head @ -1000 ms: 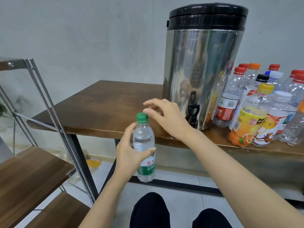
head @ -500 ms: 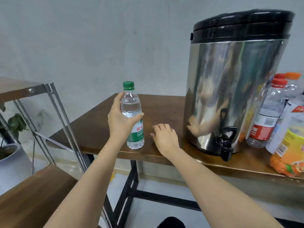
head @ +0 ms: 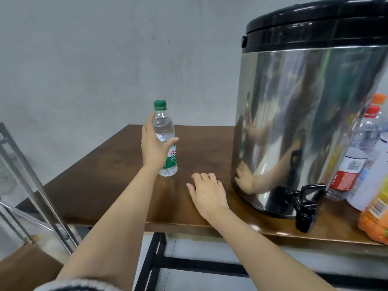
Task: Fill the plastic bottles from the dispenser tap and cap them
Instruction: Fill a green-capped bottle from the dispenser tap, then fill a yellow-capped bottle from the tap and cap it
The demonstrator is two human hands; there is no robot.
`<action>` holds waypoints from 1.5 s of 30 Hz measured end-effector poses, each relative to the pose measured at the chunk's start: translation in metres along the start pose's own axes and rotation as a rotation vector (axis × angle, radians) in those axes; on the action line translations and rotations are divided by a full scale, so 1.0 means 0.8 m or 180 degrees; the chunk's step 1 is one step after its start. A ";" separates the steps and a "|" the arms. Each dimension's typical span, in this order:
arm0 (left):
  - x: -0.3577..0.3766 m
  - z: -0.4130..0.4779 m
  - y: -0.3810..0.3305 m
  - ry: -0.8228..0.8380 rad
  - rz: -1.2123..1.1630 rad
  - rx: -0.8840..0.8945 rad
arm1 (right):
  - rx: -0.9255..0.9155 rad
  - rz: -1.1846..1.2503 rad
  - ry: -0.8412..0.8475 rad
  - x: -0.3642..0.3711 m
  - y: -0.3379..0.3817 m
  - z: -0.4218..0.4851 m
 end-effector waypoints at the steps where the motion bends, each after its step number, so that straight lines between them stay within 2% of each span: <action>1: 0.005 0.006 0.002 0.0032 0.0011 -0.0001 | 0.0002 0.0000 -0.0005 0.001 -0.001 0.000; 12: 0.015 0.005 0.015 0.0108 0.0235 -0.0032 | -0.0022 0.0029 -0.0070 -0.002 0.000 -0.003; 17: -0.008 -0.064 0.006 -0.0350 0.0488 0.0019 | -0.0127 0.0085 -0.0278 -0.009 0.004 -0.006; 22: -0.036 -0.143 -0.008 -0.0163 0.0316 0.0113 | -0.0395 0.0198 -0.0283 -0.027 0.008 -0.022; 25: -0.056 -0.173 -0.037 -0.0100 0.0067 0.0153 | -0.0597 0.0541 -0.0412 -0.067 0.010 -0.043; 29: -0.076 -0.204 -0.106 -0.0163 -0.0375 0.0345 | -0.0701 0.1192 -0.0904 -0.149 -0.004 -0.086; 35: -0.071 -0.269 -0.225 0.0021 -0.1113 0.0635 | -0.0663 0.1572 -0.1702 -0.283 -0.086 -0.162; 38: -0.049 -0.308 -0.265 0.0289 -0.1306 0.0729 | -0.0427 0.1288 -0.2184 -0.324 -0.157 -0.174; 41: -0.020 -0.344 -0.285 0.0568 -0.1292 0.0743 | -0.0044 0.0381 -0.2540 -0.348 -0.229 -0.158; 45: 0.015 -0.374 -0.287 0.0935 -0.1222 0.0601 | 0.0449 -0.0799 -0.1928 -0.350 -0.290 -0.128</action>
Point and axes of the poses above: each hand's wrist, its own z-axis towards the middle knuckle, its own x-axis out of the palm, y = z × x, the point moved 1 cm from there along z, towards the middle knuckle, and after that the axes turned 12 degrees about -y, right-handed, at the moved point
